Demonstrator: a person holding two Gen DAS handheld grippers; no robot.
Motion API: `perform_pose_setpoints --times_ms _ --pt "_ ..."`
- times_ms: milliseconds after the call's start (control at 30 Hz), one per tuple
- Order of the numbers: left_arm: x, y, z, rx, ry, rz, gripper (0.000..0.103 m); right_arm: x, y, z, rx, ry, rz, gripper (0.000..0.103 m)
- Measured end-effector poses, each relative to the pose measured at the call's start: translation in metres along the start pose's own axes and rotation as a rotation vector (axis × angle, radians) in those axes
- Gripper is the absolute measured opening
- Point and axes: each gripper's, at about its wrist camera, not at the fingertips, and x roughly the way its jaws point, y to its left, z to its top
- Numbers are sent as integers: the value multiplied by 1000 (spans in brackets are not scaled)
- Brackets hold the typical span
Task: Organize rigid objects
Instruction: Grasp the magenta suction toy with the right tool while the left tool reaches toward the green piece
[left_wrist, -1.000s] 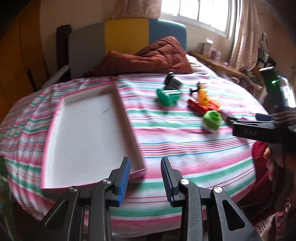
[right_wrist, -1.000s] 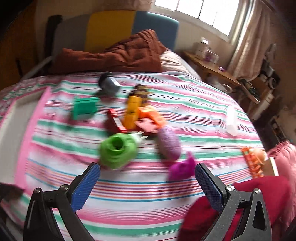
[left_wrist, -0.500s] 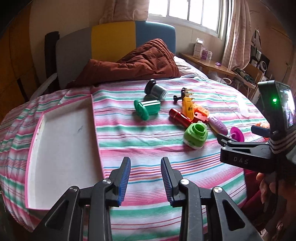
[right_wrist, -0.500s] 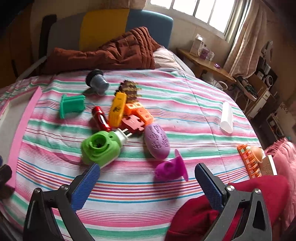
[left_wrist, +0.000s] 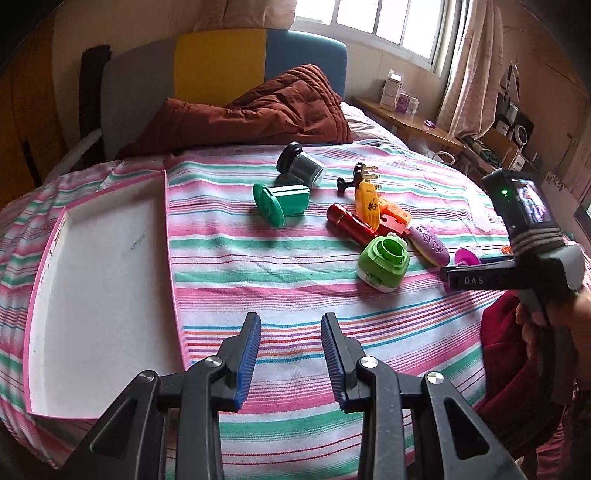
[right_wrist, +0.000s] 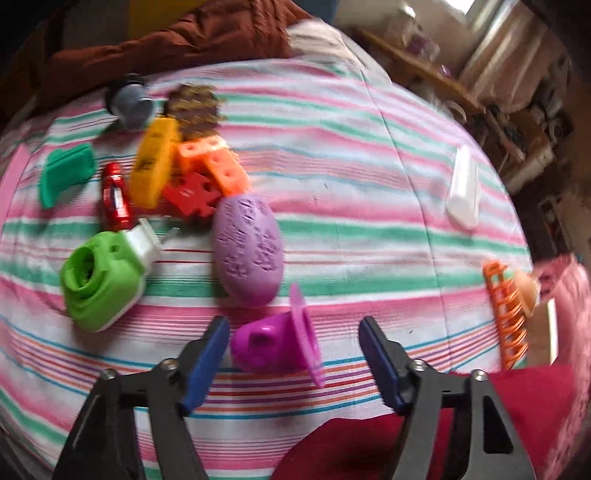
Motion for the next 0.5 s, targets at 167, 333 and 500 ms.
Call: perform_pose_setpoints --times_ms 167,333,500 --pt "3 -6 -1 41 6 29 34 8 -3 5 18 6 45 48" --pt "6 -9 0 48 7 20 34 0 -24 7 157 -49 297 46" --pt "18 -21 5 56 16 -16 34 18 -50 4 338 33 662 31"
